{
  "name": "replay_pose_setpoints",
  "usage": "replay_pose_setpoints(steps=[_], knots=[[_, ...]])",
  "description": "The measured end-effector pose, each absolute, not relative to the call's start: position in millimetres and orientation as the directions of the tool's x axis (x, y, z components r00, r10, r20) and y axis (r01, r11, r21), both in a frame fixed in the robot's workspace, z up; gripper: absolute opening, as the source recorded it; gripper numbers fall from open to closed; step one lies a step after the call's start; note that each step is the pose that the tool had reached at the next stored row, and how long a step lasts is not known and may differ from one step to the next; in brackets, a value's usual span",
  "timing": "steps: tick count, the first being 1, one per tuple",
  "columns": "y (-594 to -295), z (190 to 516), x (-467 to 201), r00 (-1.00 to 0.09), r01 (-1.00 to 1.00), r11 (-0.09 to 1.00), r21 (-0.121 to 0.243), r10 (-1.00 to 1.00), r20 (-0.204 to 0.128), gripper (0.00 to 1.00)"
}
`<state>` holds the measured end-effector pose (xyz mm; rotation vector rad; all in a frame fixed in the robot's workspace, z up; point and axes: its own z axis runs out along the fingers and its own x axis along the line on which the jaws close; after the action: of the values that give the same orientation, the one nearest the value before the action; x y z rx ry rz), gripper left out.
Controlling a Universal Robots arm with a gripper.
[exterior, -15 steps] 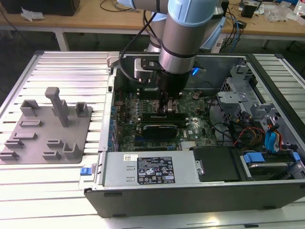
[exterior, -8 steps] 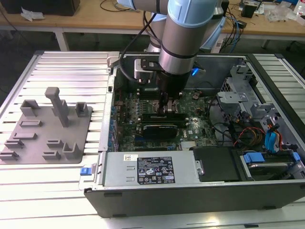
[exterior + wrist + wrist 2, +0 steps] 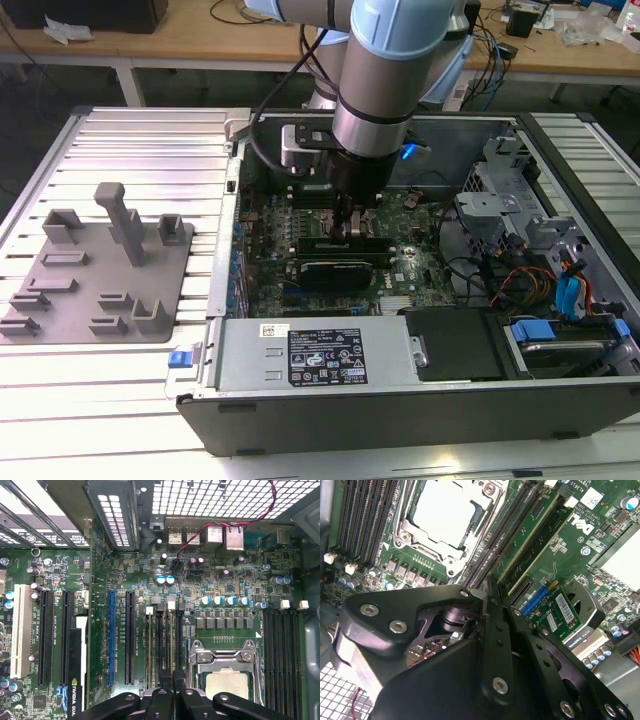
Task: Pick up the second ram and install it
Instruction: 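Insert the second ram into the second slot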
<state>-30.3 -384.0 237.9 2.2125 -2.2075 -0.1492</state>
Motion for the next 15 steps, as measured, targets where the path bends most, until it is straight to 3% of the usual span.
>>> replay_pose_setpoints(steps=[15], knots=[[-383.9,237.2,-30.5,0.000,-0.997,-0.004,0.076,-0.998,-0.059,0.09]])
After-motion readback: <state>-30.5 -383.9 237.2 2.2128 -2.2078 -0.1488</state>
